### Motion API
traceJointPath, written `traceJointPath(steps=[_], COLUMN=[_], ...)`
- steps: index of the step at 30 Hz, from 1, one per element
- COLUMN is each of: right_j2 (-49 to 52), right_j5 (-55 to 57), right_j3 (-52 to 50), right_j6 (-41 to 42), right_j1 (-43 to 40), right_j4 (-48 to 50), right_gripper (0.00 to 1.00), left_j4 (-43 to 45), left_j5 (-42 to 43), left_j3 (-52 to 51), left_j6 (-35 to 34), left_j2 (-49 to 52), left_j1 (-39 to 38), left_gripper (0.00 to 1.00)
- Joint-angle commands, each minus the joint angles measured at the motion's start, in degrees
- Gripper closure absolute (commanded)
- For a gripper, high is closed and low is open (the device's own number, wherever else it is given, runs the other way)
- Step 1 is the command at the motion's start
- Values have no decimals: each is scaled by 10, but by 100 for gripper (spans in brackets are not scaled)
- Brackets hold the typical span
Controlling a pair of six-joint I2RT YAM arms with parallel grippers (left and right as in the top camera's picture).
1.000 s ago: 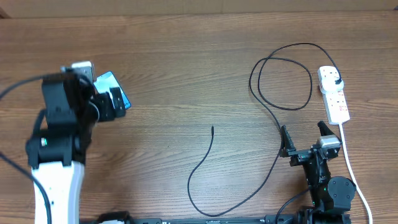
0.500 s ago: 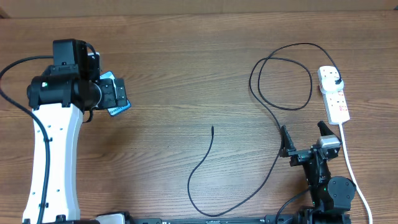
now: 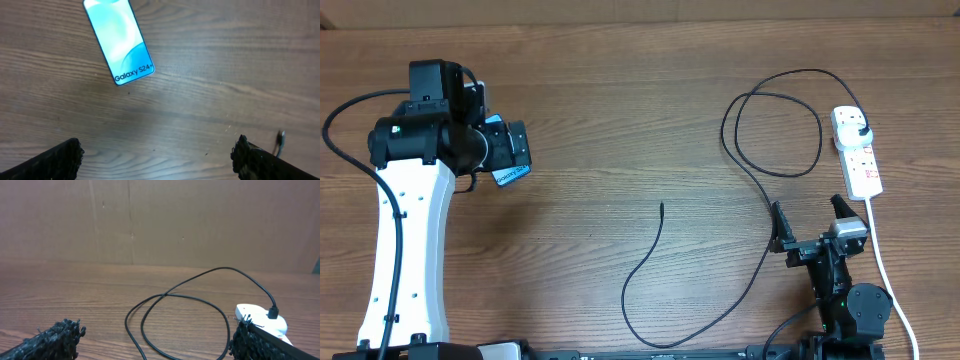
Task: Plug charger to phone and switch on socket
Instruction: 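Move the left gripper forward over the Galaxy S24+ phone, then lower the left gripper onto the phone and center it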
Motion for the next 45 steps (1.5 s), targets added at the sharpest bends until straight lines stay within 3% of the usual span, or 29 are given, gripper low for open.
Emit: traceJointPath(steps=[1, 14, 30, 31, 33, 34, 35, 36, 37, 45], right_j2=[-6, -6, -6, -6, -6, -6, -6, -6, -6, -6], right_j5=[-3, -3, -3, -3, -3, -3, -3, -3, -3, -3], right_j3=[-6, -6, -6, -6, -6, -6, -6, -6, -6, -6], right_j6=[1, 2, 2, 2, 1, 2, 2, 2, 2, 1], right_j1=[3, 3, 3, 3, 3, 3, 3, 3, 3, 3], right_j4=[3, 3, 3, 3, 3, 3, 3, 3, 3, 3], right_gripper=[0, 0, 0, 0, 0, 0, 0, 0, 0, 0], left_j4=[6, -85, -82, -79, -73, -70, -67, -63, -59, -14], left_j5=[-26, -89, -129, -128, -130, -130, -130, -130, -130, -132], left_j3=[21, 178, 180, 180, 180, 180, 180, 180, 180, 179], left_j6=[-82, -162, -173, -172, -171, -171, -172, -172, -173, -171], left_j2=[11, 186, 332, 337, 343, 346, 348, 350, 351, 351], left_j1=[3, 3, 3, 3, 3, 3, 4, 4, 4, 4], left_gripper=[0, 0, 0, 7, 38, 46, 46, 26, 0, 0])
